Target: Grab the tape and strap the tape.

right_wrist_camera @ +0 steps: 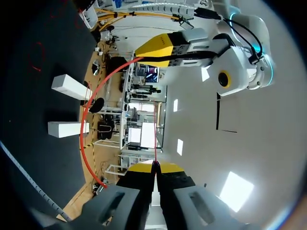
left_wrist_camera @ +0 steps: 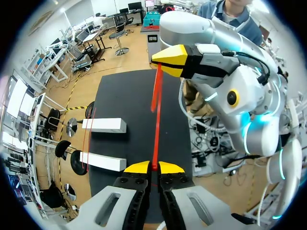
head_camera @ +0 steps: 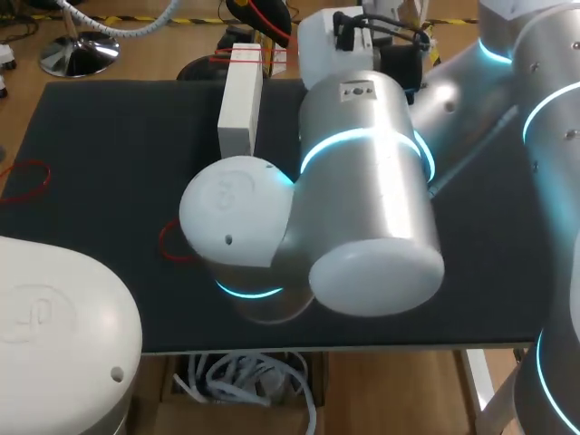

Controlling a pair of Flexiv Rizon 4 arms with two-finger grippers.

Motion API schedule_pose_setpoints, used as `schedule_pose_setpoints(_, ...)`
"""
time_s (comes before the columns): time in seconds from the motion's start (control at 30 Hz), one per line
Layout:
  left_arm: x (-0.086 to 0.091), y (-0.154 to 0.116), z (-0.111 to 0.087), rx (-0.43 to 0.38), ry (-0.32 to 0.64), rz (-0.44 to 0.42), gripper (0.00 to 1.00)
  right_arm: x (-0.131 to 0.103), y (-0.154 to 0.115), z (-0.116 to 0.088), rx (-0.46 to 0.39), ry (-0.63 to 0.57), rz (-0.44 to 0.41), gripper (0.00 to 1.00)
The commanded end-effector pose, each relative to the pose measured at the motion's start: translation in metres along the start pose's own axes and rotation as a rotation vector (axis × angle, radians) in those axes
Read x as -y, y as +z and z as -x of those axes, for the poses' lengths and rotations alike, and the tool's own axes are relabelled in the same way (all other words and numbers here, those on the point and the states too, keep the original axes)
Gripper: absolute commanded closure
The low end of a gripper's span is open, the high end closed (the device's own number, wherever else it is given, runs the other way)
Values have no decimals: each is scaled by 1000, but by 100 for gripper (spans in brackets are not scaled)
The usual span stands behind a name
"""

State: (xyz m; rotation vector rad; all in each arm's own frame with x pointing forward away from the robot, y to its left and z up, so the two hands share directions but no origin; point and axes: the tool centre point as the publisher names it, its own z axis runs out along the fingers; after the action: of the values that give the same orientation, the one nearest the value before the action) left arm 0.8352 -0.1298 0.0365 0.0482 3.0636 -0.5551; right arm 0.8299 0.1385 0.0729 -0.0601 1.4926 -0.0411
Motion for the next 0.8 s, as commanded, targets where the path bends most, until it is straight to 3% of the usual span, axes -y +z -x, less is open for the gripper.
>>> schedule_pose_setpoints(0.03,0,-1,-1,1,-2,4,100,-5,-2,2,1,-12,-5,100)
schedule_pose_setpoints(0.8,0,-1,-1,1,-2,4,100,-32,-1,4,39,-90,2,100)
